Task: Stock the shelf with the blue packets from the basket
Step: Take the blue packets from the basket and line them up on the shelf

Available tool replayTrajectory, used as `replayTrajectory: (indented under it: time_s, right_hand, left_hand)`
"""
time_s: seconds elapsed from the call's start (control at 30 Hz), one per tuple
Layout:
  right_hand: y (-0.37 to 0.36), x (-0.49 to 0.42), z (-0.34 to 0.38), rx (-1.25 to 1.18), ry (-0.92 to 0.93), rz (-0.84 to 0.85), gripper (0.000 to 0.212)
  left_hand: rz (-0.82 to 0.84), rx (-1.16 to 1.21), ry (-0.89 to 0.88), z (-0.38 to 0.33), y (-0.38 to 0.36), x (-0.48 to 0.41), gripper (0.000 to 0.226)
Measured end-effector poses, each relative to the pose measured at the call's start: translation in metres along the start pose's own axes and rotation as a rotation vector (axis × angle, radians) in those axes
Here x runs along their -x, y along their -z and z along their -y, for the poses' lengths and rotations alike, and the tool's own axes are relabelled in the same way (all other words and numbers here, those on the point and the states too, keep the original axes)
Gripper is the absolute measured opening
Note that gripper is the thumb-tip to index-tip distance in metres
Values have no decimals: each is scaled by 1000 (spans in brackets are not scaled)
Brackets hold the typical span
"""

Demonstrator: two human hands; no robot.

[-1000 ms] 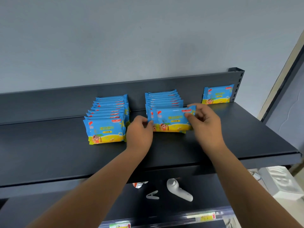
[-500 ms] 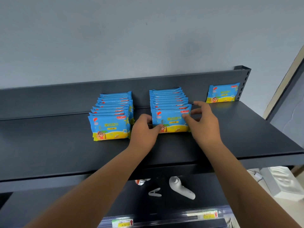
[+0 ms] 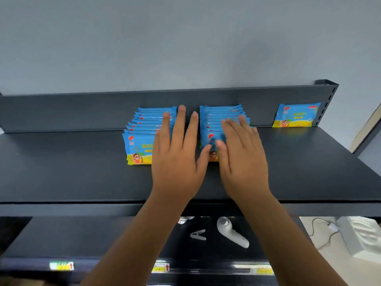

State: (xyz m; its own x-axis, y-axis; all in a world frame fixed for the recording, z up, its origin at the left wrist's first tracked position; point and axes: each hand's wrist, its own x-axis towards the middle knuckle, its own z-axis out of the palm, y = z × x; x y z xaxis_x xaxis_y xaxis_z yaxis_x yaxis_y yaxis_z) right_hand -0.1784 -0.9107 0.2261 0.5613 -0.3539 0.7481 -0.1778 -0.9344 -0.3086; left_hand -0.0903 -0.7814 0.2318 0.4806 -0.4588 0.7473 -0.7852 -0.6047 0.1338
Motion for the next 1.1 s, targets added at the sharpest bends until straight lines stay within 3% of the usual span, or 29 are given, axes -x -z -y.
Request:
replayTrajectory:
  time_s: [0.17, 0.47, 0.7, 0.9, 1.1]
  right_hand:
    - [-25, -3, 57, -72, 145, 165, 63]
    - [-100, 31, 186, -281, 413, 404, 66]
    - [-168, 88, 313, -460, 586, 616, 65]
    - [-230, 135, 431, -550, 708, 798, 71]
    - [-296, 168, 552, -567, 774, 902, 71]
  left_hand:
    - [26, -92, 352, 40, 21, 30, 71]
    - [82, -306, 746, 138, 93, 130, 72]
    - [16, -460, 1026, 224, 162, 215, 72]
    - [15, -531, 1182, 324, 214, 287, 73]
    - [119, -565, 1246, 436, 254, 340, 75]
